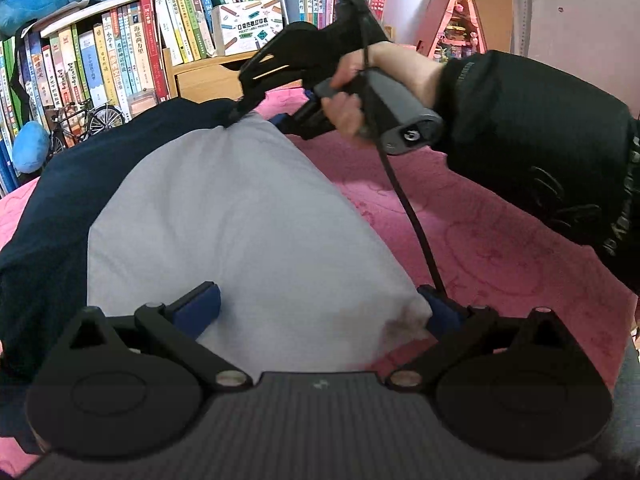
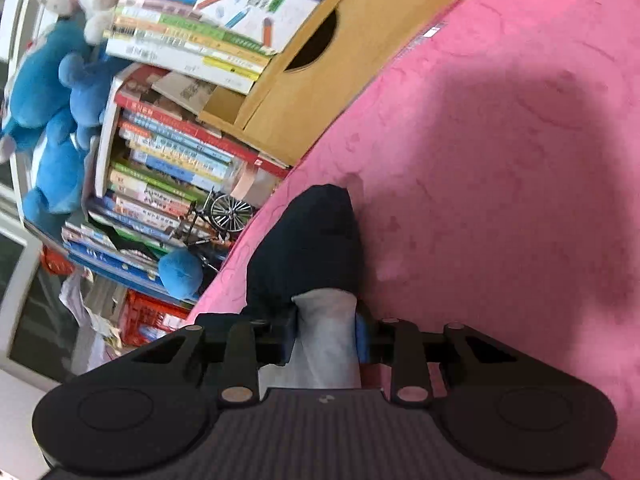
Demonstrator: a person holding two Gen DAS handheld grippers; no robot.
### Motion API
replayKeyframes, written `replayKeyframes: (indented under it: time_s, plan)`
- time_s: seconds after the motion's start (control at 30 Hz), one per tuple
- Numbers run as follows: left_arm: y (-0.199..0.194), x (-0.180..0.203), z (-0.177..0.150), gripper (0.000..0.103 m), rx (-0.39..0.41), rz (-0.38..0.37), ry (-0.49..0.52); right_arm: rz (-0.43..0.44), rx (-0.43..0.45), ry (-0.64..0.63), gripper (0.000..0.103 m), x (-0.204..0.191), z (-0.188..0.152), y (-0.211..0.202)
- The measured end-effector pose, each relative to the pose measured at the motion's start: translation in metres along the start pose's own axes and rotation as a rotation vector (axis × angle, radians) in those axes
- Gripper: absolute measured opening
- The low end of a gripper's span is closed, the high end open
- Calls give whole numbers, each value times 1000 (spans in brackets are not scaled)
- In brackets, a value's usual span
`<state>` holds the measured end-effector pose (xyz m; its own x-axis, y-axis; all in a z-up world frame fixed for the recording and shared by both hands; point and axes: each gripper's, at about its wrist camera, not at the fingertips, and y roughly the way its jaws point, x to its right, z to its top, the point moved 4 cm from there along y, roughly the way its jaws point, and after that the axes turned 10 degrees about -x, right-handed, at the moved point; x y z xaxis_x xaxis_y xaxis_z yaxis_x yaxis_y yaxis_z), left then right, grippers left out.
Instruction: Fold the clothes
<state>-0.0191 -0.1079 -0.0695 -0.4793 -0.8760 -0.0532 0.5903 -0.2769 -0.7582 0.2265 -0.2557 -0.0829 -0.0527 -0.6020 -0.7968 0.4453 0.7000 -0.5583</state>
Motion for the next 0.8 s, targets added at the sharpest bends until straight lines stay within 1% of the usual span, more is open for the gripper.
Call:
replayKeyframes:
  time_s: [0.07,0.13,0.23,0.3,0.37,0.43,0.5,0.57,0.63,0.7,0.73,0.8]
  plan:
    - [0,0,0,103,0,-1,2,8,1,1,30,-1,6,3]
    - [0,0,0,103,0,-2,2,26,22,33,28,3,15,5]
    - [0,-1,1,103,0,-1,2,45,67,83,18,12,34,10]
    - [1,-1,1,103,0,-1,3,35,72,86,6,16,45,17]
    - [1,-1,1,103,0,0,3,24,76,62,5,15,54,24]
    - [1,0,1,103,1,1,3,18,73,29,7,12,59,28]
    - [1,0,1,103,2,1,4,23,78,10,17,9,59,24]
    - [0,1,1,103,3,3,6,32,122,-22,21,4,54,5]
    - [0,1,1,103,4,5,7,39,178,-63,29,-3,47,-19]
    - [-1,1,1,103,9,0,3,39,243,-133,47,-17,37,-49]
    - [-1,0,1,103,13,-4,0,35,262,-186,52,-26,31,-63]
    - [-5,-2,0,103,23,-16,-18,11,266,-325,66,-49,7,-85]
